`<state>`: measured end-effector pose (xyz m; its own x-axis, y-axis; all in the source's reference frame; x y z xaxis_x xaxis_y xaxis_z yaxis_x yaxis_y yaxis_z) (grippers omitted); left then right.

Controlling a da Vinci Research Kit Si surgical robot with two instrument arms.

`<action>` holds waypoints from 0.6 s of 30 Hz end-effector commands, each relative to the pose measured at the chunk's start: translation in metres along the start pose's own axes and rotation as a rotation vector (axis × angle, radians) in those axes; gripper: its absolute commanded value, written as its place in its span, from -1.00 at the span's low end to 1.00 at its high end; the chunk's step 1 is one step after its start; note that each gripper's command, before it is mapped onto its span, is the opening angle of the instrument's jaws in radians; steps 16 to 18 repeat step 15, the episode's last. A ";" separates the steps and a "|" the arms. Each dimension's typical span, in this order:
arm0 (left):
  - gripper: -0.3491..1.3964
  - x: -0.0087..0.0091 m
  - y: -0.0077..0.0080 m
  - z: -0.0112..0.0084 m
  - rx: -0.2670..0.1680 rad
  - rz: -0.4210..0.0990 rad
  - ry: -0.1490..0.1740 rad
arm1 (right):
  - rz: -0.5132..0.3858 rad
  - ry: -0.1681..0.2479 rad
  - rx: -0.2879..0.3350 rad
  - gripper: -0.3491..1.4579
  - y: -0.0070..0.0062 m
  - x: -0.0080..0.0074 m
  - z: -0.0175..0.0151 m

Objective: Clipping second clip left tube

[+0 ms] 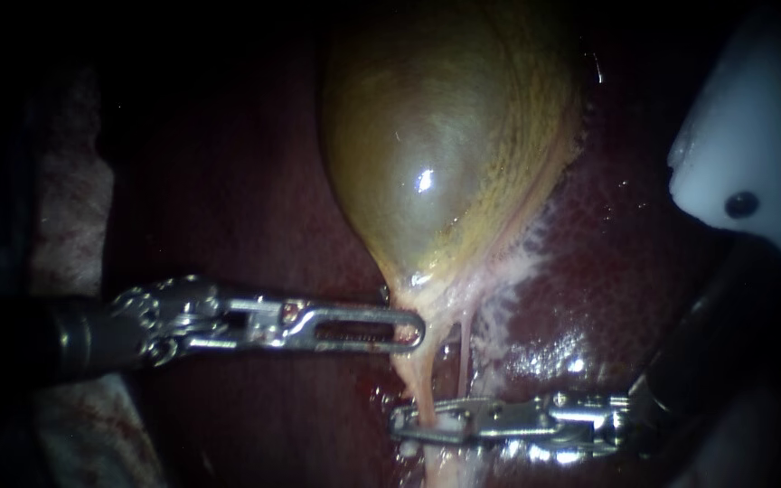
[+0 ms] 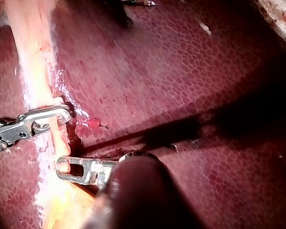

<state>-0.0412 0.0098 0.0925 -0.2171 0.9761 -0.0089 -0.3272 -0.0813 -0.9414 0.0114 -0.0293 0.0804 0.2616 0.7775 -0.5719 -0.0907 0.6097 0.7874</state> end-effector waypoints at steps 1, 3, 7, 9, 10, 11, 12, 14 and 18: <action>-1.00 0.0000 0.0000 0.0000 0.000 0.000 0.000 | 0.001 0.000 0.000 -1.00 -0.0001 0.0000 0.0000; -1.00 0.0000 0.0000 0.0000 0.000 0.000 0.000 | 0.001 0.000 0.000 -1.00 -0.0001 0.0000 0.0000; -1.00 0.0000 0.0000 0.0000 0.000 0.000 0.000 | 0.001 0.000 0.000 -1.00 0.0000 0.0000 0.0000; -1.00 0.0000 0.0000 0.0000 0.000 0.000 0.000 | 0.001 0.000 0.000 -1.00 0.0000 0.0000 0.0000; -1.00 0.0000 0.0000 0.0000 0.000 0.000 0.000 | 0.001 0.000 0.000 -1.00 0.0000 0.0000 0.0000; -1.00 0.0000 0.0000 0.0000 0.000 0.000 0.000 | 0.001 0.000 0.000 -1.00 0.0000 0.0000 0.0000; -1.00 0.0000 0.0000 0.0000 0.000 0.000 0.000 | 0.001 0.000 0.000 -1.00 0.0000 0.0000 0.0000; -1.00 0.0000 0.0000 0.0000 0.000 0.000 0.000 | 0.001 0.000 0.000 -1.00 0.0000 0.0000 0.0000; -1.00 0.0000 0.0000 0.0000 0.000 0.000 0.000 | 0.001 0.000 0.000 -1.00 0.0000 0.0000 0.0000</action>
